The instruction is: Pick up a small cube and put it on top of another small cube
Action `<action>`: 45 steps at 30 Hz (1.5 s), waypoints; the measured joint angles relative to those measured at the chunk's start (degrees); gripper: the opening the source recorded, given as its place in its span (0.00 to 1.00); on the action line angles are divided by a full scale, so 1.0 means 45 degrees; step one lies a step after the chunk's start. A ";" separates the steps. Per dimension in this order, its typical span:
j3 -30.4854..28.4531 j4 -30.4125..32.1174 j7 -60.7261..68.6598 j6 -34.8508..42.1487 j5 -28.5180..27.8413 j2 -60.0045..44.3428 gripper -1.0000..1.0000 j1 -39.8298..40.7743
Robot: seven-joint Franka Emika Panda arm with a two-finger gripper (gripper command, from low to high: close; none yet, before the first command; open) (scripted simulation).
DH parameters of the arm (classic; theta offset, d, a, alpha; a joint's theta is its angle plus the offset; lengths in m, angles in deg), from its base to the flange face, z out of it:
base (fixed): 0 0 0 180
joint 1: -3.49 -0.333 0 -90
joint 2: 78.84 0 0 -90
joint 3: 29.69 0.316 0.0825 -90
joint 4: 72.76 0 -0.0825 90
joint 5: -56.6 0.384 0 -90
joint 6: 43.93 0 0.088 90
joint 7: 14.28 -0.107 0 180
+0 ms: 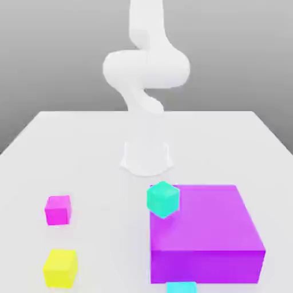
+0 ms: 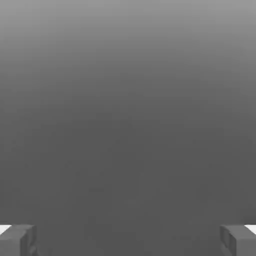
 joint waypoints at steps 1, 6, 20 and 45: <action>0.0066 -0.0019 -0.0059 -0.0137 -0.0031 -0.0502 0.50 0.0019; 0.0382 -0.0109 -0.0344 -0.0776 -0.0187 -0.2847 0.50 0.0108; 0.0926 -0.0356 -0.1232 -0.2538 -0.0769 -0.9311 0.50 -0.0036; 0.0971 -0.0573 -0.1601 -0.4043 -0.0834 -1.4030 0.00 -0.0405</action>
